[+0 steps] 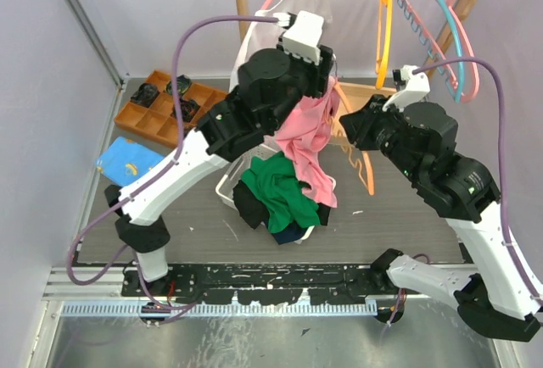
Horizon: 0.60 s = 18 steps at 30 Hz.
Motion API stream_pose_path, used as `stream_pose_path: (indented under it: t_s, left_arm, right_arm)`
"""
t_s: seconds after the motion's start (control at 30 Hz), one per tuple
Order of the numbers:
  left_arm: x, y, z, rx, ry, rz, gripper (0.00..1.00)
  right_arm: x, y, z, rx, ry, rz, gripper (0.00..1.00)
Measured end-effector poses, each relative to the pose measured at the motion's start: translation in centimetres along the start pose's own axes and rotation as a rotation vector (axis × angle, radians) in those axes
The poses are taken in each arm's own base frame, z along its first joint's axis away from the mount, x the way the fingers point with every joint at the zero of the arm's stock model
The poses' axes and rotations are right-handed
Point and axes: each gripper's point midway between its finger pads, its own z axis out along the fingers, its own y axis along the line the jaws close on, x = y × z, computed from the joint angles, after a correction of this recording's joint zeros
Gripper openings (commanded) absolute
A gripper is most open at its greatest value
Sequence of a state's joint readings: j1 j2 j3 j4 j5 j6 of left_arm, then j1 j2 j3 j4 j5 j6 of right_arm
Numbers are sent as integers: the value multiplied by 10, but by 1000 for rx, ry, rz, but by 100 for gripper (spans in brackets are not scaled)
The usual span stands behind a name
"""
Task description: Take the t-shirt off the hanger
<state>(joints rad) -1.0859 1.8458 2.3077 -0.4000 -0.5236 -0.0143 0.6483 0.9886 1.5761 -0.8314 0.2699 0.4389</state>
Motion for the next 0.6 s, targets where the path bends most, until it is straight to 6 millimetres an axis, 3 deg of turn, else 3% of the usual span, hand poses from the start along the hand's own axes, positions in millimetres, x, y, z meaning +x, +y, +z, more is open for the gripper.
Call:
stream_pose_path:
  t_s: [0.13,0.23,0.37,0.47,0.6]
  left_arm:
    - [-20,11,-21,9,-44,-25,58]
    - [-21,18,-37,21,-54,-46,61]
    - [-3,17,-44,63,-37,-63,70]
    - [16,6,-38,112,-4,-68,77]
    - [35,-7,-29,165,31,-77,81]
  right_arm:
    - [-9,1,-7,-14,-39,9,1]
    - [-14,2,-12,-27,-66,16,1]
    - [-24,5,-18,-48,-109,20,1]
    - [-30,7,-23,-64,-132,19,1]
    - [-35,11,-28,-88,-151,13,1]
